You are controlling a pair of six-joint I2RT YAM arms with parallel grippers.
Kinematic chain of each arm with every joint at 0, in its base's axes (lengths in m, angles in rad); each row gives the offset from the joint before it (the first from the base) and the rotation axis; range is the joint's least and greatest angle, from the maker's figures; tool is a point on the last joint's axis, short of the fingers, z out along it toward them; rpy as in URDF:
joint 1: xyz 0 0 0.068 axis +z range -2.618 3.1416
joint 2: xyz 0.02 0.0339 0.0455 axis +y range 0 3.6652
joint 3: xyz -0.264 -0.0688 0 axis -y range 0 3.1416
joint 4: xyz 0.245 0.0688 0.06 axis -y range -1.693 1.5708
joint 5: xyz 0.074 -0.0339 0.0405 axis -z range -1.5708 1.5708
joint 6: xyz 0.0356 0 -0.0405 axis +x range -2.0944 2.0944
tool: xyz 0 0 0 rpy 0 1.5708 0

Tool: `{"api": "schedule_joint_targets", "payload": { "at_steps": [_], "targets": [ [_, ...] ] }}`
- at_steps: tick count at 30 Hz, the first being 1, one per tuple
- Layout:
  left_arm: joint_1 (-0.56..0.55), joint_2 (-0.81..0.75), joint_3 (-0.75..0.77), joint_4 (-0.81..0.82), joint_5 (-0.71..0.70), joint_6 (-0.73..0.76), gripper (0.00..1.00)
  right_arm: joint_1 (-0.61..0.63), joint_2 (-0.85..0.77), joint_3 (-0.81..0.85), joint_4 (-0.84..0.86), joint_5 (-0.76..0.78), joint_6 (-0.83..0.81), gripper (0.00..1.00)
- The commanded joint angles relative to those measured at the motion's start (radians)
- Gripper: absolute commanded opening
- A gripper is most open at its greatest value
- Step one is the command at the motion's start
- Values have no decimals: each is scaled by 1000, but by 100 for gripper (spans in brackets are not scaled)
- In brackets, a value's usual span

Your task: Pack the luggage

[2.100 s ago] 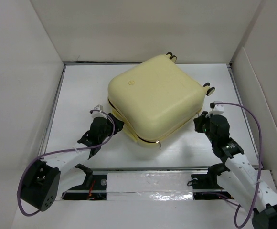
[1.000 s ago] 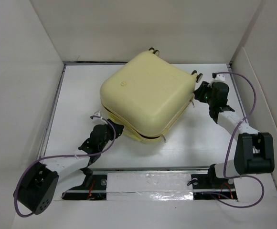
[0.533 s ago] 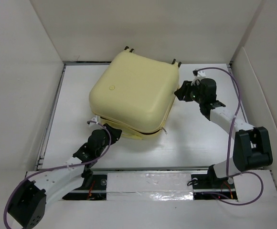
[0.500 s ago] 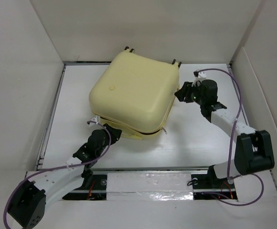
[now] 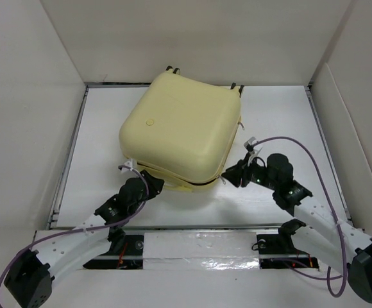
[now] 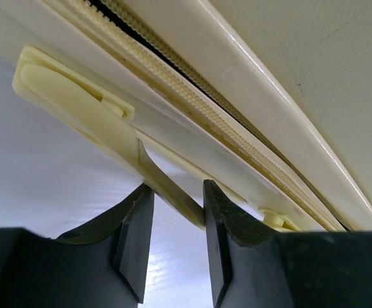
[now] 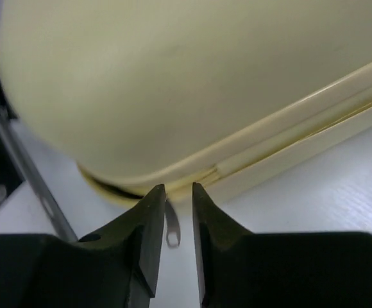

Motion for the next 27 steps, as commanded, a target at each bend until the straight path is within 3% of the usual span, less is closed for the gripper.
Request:
{"api": "schedule_joint_targets", "payload": {
  "at_steps": [1, 4, 7, 9, 10, 12, 18, 24, 27],
  "targets": [
    [-39, -18, 93, -22, 63, 92, 21, 53, -38, -65, 42, -89, 13, 42],
    [-39, -37, 122, -81, 37, 107, 46, 53, -46, -90, 67, -86, 29, 51],
    [-39, -93, 148, -126, 5, 120, 47, 53, -23, -113, 119, -89, 36, 53],
    [-39, -122, 173, -161, -11, 132, 42, 41, 29, -110, 167, -135, 38, 53],
    [-39, -128, 179, -163, -3, 155, 21, 32, 49, -98, 165, -184, 32, 52],
    [-39, -120, 202, -154, 20, 190, 0, 32, 89, -82, 165, -190, 26, 49],
    [-133, 28, 196, -8, 143, 235, 0, 32, 140, -55, 179, -189, 15, 38],
    [-413, 177, 251, 60, -52, 230, 0, 32, 128, -68, 214, -163, 29, 13],
    [-456, 278, 300, 115, -74, 221, 0, 32, 122, -59, 191, -155, 24, 0]
  ]
}}
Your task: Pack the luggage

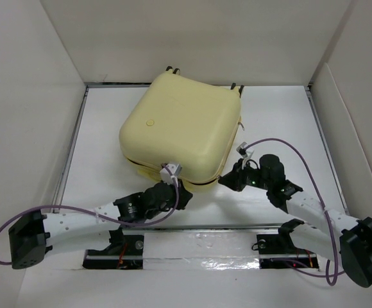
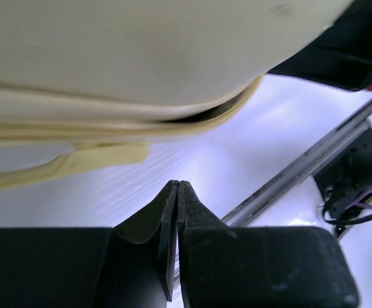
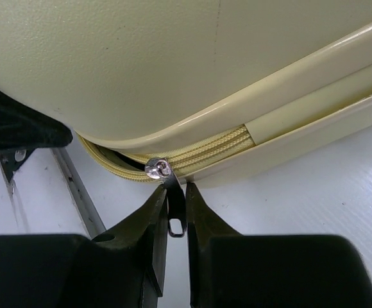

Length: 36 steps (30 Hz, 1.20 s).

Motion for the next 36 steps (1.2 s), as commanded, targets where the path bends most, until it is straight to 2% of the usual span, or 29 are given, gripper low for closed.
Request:
{"api": "schedule_joint_targets", "payload": {
  "at_steps": [1, 2, 8, 14, 22, 26, 31, 34, 36],
  "targets": [
    [-31, 79, 83, 150, -43, 6, 0, 8, -22, 45, 56, 13, -10, 0],
    [-31, 123, 84, 218, -30, 6, 0, 8, -25, 51, 22, 35, -15, 0],
    [-31, 292, 142, 368, -50, 35, 5, 127, -103, 94, -169, 216, -38, 0],
    [-1, 429, 195, 382, -113, 14, 5, 239, -149, 173, -358, 400, -33, 0],
    [19, 463, 199, 422, -194, -42, 5, 463, -65, 264, -461, 468, -30, 0],
    [19, 515, 216, 460, -170, -56, 5, 486, -45, 263, -373, 462, 20, 0],
    [28, 544, 221, 498, -116, -72, 5, 540, 15, 223, 9, 457, 164, 0],
    [39, 538, 207, 507, -88, -77, 6, 594, 64, 235, 80, 545, 178, 0],
    [50, 507, 195, 498, -81, -71, 9, 594, 102, 232, 96, 592, 178, 0]
  ]
}}
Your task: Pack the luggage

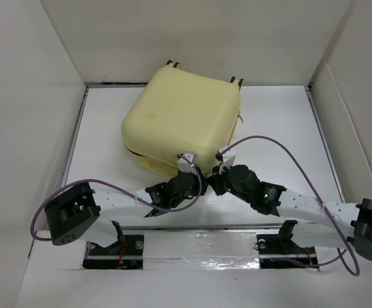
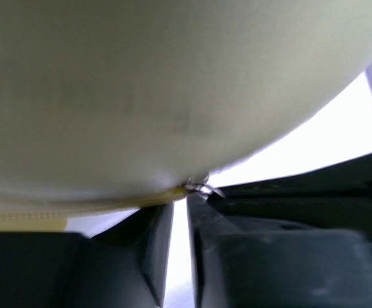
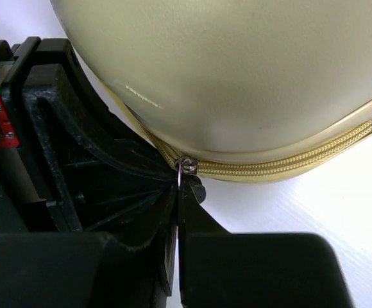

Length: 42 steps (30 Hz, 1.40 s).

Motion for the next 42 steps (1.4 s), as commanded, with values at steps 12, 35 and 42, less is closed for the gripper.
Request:
{"api": "schedule_joint_targets", "payload": {
  "at_steps": [12, 35, 42],
  "targets": [
    [111, -551, -209, -363, -99, -125, 53, 79, -42, -42, 198, 59, 91, 0],
    [597, -265, -266, -74, 104, 20, 34, 70, -47, -45, 183, -2, 90, 0],
    [534, -252, -268, -55, 177, 33, 0, 16, -53, -48, 180, -25, 64, 0]
  ]
}}
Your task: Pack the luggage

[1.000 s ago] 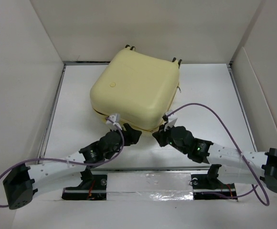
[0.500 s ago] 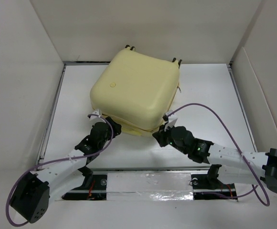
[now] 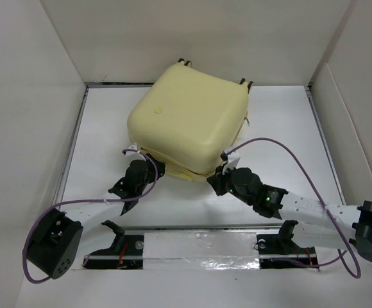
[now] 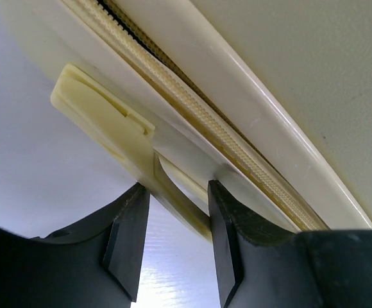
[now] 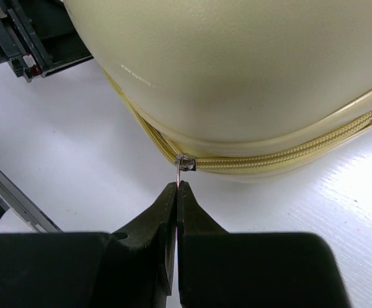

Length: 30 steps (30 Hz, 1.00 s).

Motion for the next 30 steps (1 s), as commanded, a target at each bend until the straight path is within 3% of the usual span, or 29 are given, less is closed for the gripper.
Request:
{"api": "schedule_joint_targets", "payload": {
  "at_steps": [1, 5, 8, 11, 15, 21, 30],
  "targets": [
    [-45, 18, -33, 27, 120, 56, 0, -17, -46, 10, 66, -110, -9, 0],
    [-72, -27, -111, 95, 182, -3, 0, -51, -37, 18, 92, -147, -35, 0],
    [-224, -42, -96, 61, 58, -36, 0, -39, 61, 68, 138, -234, -46, 0],
    [-304, -19, -52, 46, 2, -77, 0, 45, 190, 142, 188, -254, -41, 0],
    [-318, -4, -61, 112, 43, -111, 0, 110, 265, 206, 221, -231, -39, 0],
    [-430, -1, -55, 135, -9, -160, 0, 110, 406, 301, 290, -289, -38, 0],
    [-500, -48, -119, 176, -15, -255, 0, 110, 544, 449, 333, -267, -72, 0]
  ]
}}
